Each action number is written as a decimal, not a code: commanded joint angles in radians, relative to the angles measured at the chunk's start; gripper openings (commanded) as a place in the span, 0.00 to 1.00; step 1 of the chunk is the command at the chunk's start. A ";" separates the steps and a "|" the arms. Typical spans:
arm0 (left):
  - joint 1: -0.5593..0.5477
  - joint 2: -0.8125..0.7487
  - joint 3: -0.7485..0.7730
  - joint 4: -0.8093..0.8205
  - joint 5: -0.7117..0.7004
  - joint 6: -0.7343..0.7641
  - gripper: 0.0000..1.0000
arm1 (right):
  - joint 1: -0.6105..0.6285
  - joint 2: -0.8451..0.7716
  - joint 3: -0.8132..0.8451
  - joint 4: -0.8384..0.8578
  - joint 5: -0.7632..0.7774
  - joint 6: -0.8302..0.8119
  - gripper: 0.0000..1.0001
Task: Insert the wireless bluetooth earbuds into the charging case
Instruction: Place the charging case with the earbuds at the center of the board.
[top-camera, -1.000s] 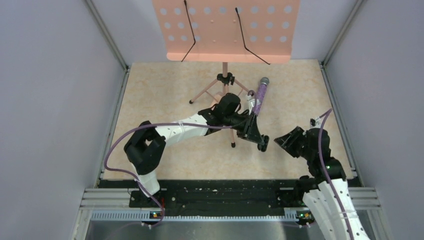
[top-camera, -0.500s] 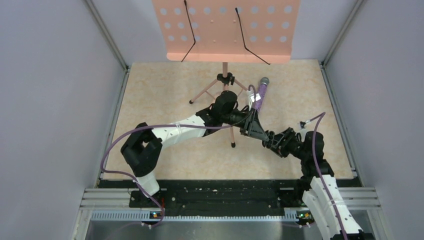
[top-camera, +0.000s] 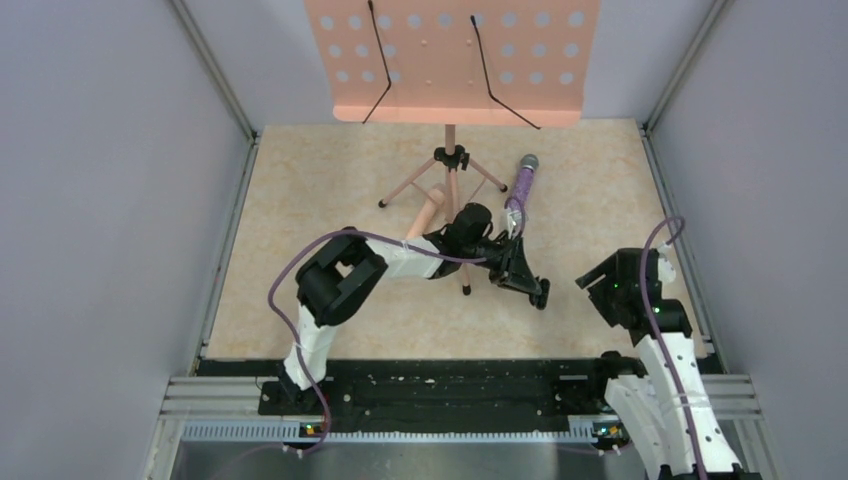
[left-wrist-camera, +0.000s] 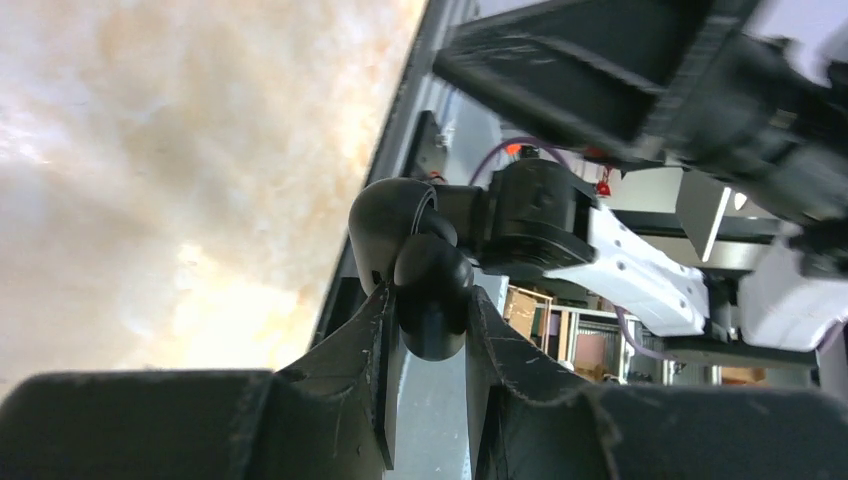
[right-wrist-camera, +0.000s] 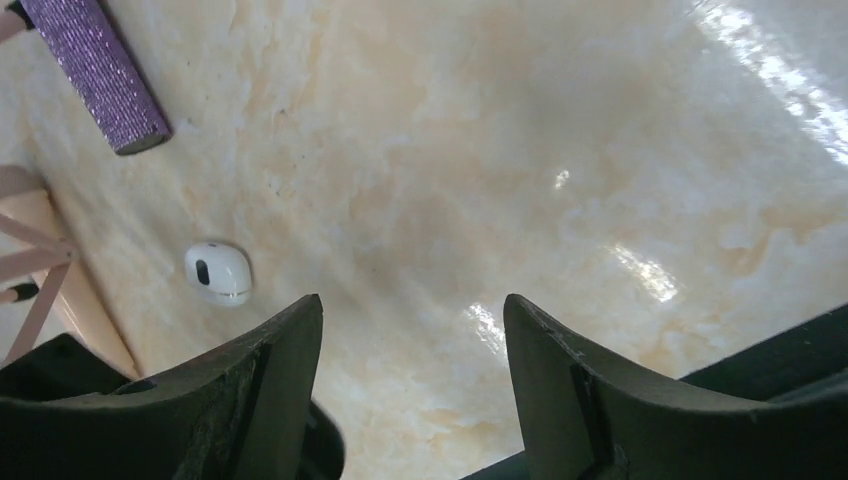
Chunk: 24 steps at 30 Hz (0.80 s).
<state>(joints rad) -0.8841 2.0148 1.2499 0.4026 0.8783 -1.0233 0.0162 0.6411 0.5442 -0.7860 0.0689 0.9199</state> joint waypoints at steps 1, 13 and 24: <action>-0.003 0.095 0.085 0.066 0.026 -0.008 0.00 | -0.012 -0.037 0.112 -0.106 0.219 0.010 0.66; -0.003 0.237 0.182 -0.168 -0.045 0.090 0.00 | -0.012 -0.046 0.164 -0.097 0.189 -0.024 0.66; -0.036 0.061 0.042 -0.247 -0.170 0.226 0.00 | -0.012 -0.057 0.155 -0.081 0.161 -0.037 0.66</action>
<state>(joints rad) -0.9039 2.2211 1.3586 0.1886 0.7738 -0.8848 0.0143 0.5903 0.6762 -0.8841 0.2379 0.9005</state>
